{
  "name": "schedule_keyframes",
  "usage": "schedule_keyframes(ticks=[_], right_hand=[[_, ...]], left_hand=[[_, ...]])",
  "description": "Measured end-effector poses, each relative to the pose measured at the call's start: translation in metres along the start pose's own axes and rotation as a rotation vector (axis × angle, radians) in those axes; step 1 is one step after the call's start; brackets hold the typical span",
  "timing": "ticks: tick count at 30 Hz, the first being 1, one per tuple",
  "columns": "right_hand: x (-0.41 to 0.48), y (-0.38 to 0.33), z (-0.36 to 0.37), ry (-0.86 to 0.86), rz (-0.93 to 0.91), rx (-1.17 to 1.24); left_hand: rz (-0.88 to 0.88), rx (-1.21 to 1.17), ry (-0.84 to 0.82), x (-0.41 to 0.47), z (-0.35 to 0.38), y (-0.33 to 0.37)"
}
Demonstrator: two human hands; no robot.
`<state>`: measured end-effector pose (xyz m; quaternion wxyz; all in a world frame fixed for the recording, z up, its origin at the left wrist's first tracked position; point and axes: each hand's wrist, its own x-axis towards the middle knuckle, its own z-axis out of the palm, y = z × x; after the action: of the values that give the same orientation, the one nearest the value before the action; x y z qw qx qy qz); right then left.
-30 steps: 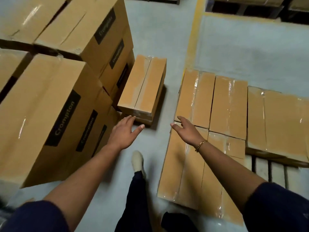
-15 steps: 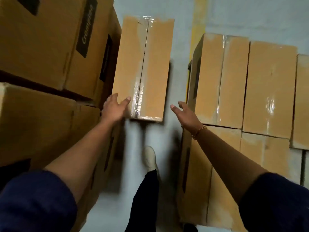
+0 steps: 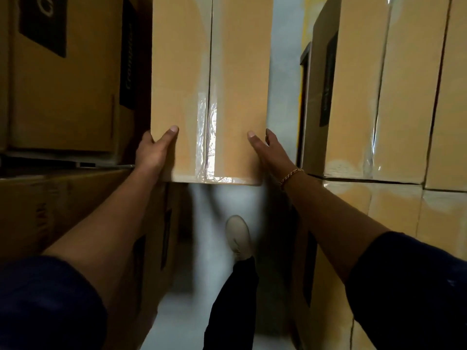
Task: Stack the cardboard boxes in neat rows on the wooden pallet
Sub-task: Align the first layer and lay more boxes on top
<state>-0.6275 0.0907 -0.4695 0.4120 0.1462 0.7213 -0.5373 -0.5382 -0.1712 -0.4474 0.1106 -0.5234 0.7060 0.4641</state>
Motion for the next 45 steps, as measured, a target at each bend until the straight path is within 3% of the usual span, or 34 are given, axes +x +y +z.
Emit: schedule_keyframes(ticks=[5,10,22,30,34,45], right_hand=[[-0.009,0.005,-0.004,0.045,-0.086,0.046],[-0.066,-0.012,-0.038,0.123,-0.098,0.039],[-0.324,0.024,-0.233,0.296,-0.157,0.010],[-0.496,0.108,-0.390,0.333,-0.212,-0.022],[-0.558,0.166,-0.458,0.356,-0.150,-0.017],[-0.688,0.330,-0.559,0.448,-0.110,-0.006]], left_hand=[[0.135,0.106,0.044,-0.021,0.005,0.002],[0.155,0.124,0.032,-0.080,0.006,0.021],[0.219,0.189,-0.024,-0.377,0.078,0.063],[0.313,0.092,-0.072,-0.598,0.168,0.026],[0.310,0.130,-0.105,-0.682,0.211,0.001],[0.341,0.202,-0.181,-0.842,0.325,-0.097]])
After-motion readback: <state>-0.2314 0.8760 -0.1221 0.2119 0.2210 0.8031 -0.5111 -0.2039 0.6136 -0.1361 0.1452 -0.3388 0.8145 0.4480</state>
